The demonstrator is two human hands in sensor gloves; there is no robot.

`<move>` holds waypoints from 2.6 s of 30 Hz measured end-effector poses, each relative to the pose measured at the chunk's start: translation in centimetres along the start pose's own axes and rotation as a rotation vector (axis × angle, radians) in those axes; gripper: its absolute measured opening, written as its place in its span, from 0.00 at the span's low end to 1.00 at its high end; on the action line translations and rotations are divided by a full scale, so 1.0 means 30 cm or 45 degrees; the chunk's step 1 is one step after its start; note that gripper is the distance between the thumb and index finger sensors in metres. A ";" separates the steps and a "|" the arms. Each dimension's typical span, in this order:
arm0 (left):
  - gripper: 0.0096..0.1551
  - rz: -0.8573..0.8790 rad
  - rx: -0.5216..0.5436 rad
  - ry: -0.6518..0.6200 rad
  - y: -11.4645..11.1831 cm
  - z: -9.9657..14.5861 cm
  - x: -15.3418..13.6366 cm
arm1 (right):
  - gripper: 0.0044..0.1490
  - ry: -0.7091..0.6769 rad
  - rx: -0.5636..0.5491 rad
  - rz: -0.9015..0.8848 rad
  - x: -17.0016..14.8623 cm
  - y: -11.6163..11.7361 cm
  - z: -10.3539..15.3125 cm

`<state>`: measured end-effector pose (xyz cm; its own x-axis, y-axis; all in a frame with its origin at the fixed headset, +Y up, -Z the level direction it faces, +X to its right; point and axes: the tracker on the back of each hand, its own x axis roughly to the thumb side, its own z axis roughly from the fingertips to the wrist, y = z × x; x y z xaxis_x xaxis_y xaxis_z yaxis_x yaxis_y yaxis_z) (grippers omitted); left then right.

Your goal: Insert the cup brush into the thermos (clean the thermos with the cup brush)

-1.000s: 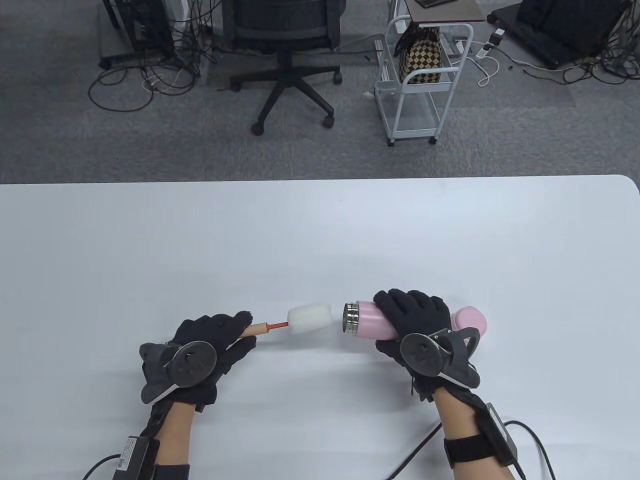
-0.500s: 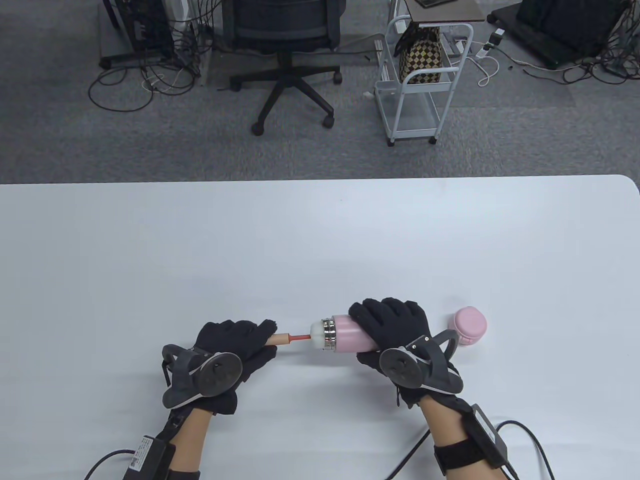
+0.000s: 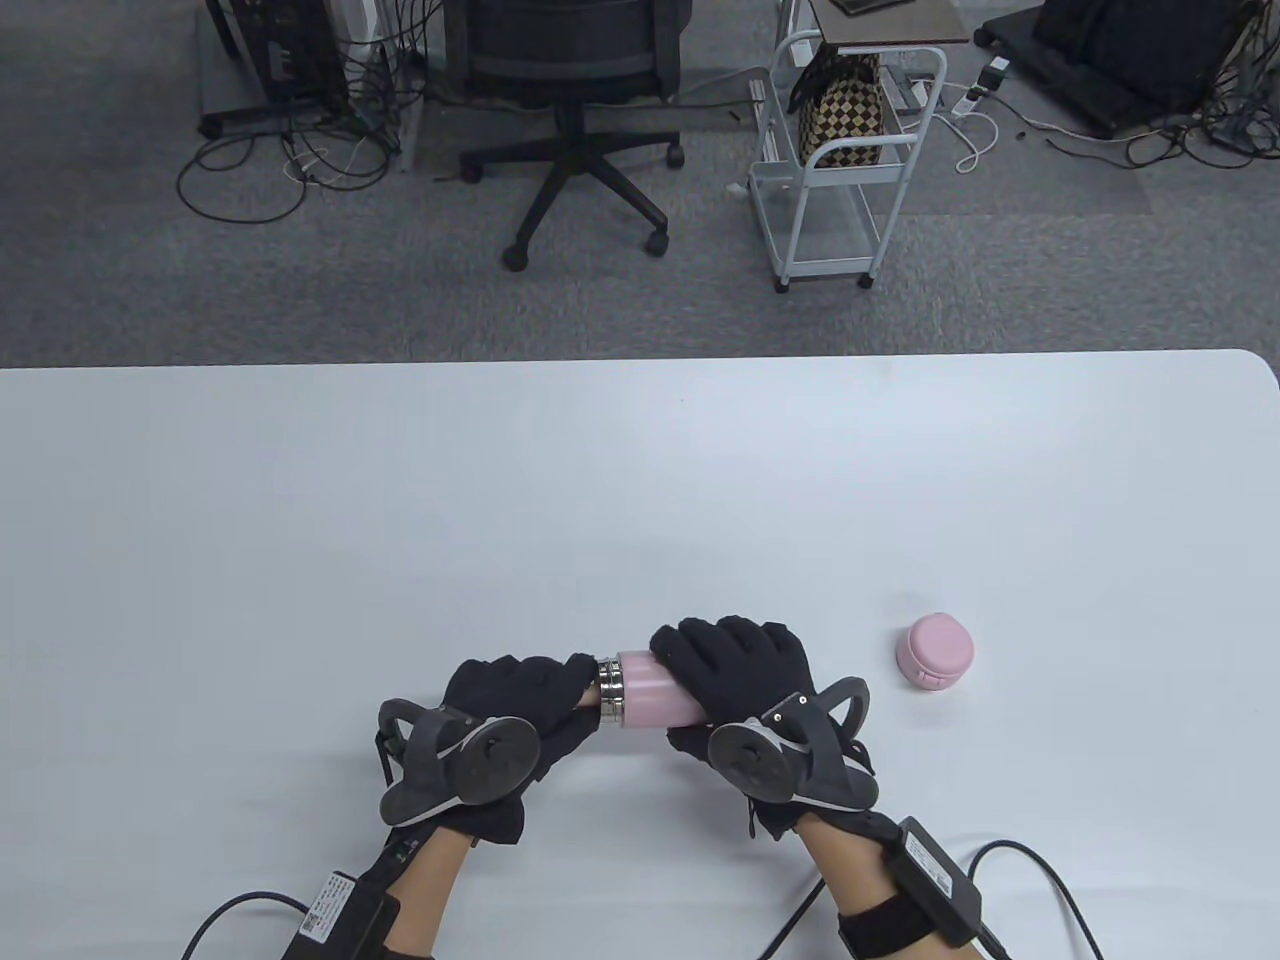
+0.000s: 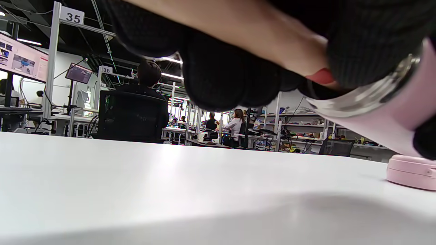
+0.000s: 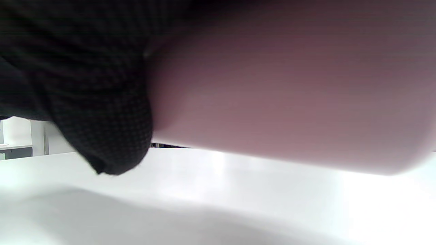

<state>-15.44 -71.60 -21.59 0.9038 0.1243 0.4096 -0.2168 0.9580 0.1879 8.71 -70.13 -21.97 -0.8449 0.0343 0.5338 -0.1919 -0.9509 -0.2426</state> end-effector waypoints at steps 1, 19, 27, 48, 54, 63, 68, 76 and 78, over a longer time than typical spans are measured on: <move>0.15 0.000 0.003 -0.001 -0.001 0.001 -0.003 | 0.55 0.000 0.000 -0.001 -0.001 0.000 0.000; 0.29 0.103 0.065 0.074 0.062 0.030 -0.190 | 0.55 0.142 -0.028 -0.064 -0.156 -0.009 0.015; 0.29 0.082 0.131 0.243 0.074 0.059 -0.273 | 0.55 0.325 -0.052 -0.105 -0.212 -0.014 0.027; 0.29 -0.132 -0.128 0.791 -0.022 0.044 -0.365 | 0.54 0.663 -0.195 -1.004 -0.258 0.040 0.045; 0.29 -0.212 -0.253 0.842 -0.053 0.038 -0.368 | 0.52 0.684 -0.174 -1.160 -0.243 0.064 0.044; 0.40 -0.154 -0.267 0.840 -0.051 0.042 -0.354 | 0.46 0.652 -0.092 -1.310 -0.208 0.094 0.034; 0.46 0.307 -0.099 0.697 -0.012 0.047 -0.279 | 0.43 0.636 -0.043 -1.392 -0.173 0.113 0.027; 0.48 0.976 -0.072 0.399 -0.061 0.016 -0.101 | 0.40 0.589 0.018 -1.519 -0.107 0.135 0.017; 0.48 1.110 -0.132 0.349 -0.086 0.008 -0.058 | 0.39 0.564 0.029 -1.574 -0.086 0.137 0.011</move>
<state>-16.54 -74.35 -22.57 0.4944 0.8578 0.1404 -0.8405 0.5129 -0.1745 10.28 -74.22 -24.07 -0.2105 0.9742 0.0820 -0.9477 -0.2239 0.2276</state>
